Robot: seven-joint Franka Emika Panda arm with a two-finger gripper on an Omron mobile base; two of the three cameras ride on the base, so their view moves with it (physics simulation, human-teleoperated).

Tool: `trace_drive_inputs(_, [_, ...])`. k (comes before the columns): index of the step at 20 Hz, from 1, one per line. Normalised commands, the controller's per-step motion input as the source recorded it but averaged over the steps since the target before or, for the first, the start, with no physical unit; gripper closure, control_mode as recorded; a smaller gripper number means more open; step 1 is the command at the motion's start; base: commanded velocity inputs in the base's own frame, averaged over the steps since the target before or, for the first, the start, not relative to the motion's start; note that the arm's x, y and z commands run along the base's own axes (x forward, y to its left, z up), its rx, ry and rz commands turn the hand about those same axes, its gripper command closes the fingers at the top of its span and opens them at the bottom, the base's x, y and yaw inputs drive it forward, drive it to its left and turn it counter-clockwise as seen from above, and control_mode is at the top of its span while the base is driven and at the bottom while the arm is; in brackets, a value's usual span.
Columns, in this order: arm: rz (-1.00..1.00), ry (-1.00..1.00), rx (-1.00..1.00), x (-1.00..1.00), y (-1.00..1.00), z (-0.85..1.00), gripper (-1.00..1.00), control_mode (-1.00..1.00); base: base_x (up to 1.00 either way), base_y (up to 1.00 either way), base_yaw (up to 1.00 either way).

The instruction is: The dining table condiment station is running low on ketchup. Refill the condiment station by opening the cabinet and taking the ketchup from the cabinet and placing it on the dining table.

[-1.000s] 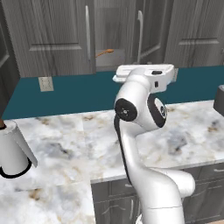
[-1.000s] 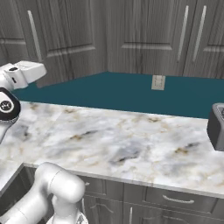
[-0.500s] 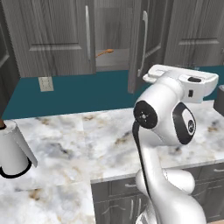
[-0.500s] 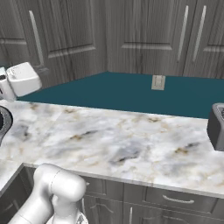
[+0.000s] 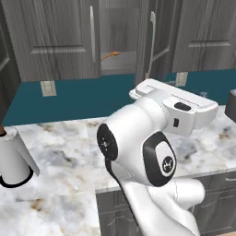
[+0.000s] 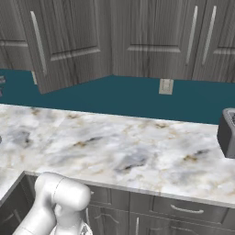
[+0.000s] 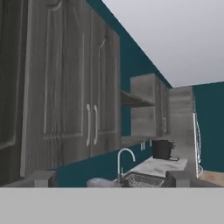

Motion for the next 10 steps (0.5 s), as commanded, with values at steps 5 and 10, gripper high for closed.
trace_drive_inputs(5, [-0.09,0.03,0.10,0.21,0.94,0.00,-1.00,-1.00,0.00,0.00,0.00])
trace_drive_inputs(10, [-0.05,0.07,-0.04,0.72,0.32,-0.09,-1.00,-1.00,0.00,0.00,0.00])
